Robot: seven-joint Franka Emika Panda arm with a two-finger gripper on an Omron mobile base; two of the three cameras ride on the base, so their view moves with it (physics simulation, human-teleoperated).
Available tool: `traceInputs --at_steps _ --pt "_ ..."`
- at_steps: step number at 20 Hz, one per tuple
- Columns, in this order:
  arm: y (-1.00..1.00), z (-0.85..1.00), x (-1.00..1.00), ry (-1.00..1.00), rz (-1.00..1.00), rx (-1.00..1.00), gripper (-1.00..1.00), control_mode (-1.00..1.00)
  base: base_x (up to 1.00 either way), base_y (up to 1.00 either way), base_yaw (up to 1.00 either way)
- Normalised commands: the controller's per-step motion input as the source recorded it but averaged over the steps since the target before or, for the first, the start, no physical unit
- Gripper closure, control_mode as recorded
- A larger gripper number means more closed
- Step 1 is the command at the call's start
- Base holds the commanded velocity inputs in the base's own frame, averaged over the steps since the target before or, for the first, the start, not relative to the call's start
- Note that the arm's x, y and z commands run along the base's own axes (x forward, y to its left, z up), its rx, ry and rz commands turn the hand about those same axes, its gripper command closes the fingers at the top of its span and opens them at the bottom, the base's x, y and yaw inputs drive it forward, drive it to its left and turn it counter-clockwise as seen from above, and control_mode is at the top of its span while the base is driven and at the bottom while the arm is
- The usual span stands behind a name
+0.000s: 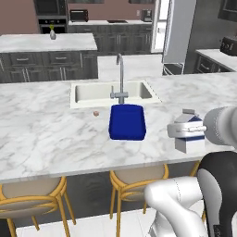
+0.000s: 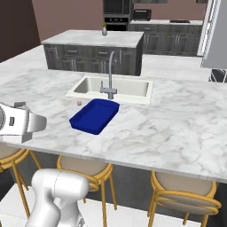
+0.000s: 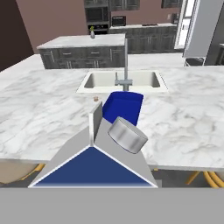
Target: Take out the milk from the fridge and place it on the tray on the counter. Then take the sugar cube near the tray and place it in the tray.
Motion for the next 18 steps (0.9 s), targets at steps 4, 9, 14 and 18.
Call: traceInputs --at_steps 4,9,14,18 --pt "0.00 0.00 0.00 0.00 0.00 0.00 1.00 1.00 0.74 0.00 0.07" --pt "-0.04 -0.10 0.40 0.00 0.04 0.01 1.00 -1.00 0.55 0.00 0.06" --pt "-0.04 -0.29 1.00 0.03 0.12 0.02 1.00 -1.00 0.00 0.00 0.00" --pt "-0.11 -0.21 1.00 0.03 0.16 0.04 1.00 -1.00 0.00 0.00 0.00"
